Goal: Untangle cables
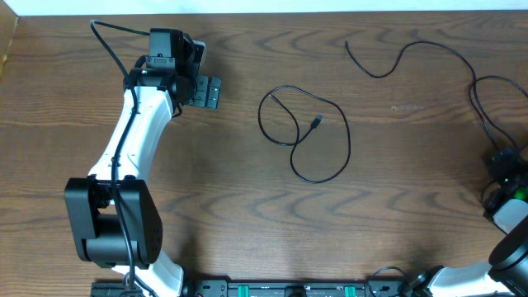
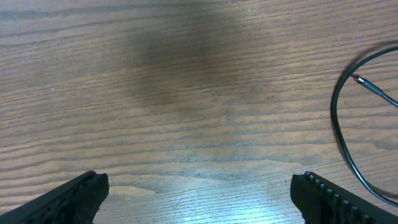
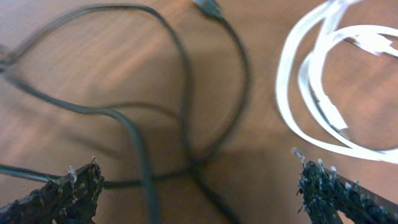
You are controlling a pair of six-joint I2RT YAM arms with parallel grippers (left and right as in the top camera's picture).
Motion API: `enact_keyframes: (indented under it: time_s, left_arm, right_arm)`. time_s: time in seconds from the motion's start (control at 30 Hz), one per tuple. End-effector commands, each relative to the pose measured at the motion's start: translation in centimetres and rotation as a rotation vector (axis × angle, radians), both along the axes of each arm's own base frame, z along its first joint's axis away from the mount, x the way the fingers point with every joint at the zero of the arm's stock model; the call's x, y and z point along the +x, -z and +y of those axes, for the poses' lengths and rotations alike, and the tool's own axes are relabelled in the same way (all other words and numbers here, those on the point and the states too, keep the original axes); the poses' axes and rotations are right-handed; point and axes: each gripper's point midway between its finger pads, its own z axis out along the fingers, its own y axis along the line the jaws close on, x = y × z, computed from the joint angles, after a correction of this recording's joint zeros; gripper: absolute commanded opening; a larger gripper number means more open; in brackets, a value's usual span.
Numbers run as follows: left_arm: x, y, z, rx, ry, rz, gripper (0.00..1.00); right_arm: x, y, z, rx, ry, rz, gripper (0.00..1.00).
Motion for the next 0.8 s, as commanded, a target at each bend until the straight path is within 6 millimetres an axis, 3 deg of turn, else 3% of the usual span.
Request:
enact_keyframes:
  time_s: [0.0,0.1,0.23,0.4,0.53,0.77]
  left_arm:
    - [-0.3,0.4,0.1,0.006,-0.008,0.012,0.98]
    - [-0.3,0.4,0.1,0.006,-0.008,0.012,0.98]
    - [-0.3,0.4,0.1,0.006,-0.008,0.012,0.98]
    - [-0.3,0.4,0.1,0.006,-0.008,0.012,0.98]
    - [-0.3,0.4,0.1,0.006,-0.008,0.012,0.98]
    - [-0.3,0.4,0.1,0.006,-0.008,0.012,0.98]
  right_arm:
    - [2.5,-1.4,1.7,0.002,-0.096,-0.073,0.99]
    - [4.7,-3.7,3.3,-0.050,-0.170,-0.144,0.99]
    - [7.9,-7.1,7.2,-0.152,-0.309,-0.211,0.99]
    - [10.3,-8.9,12.3,-0.270,-0.489,-0.211,0.99]
    - [11.5,-8.2,17.1,-0.292,-0.626,-0.171,0.99]
    - [9.5,-2.1,21.6,-0.156,-0.740,0.060,0.99]
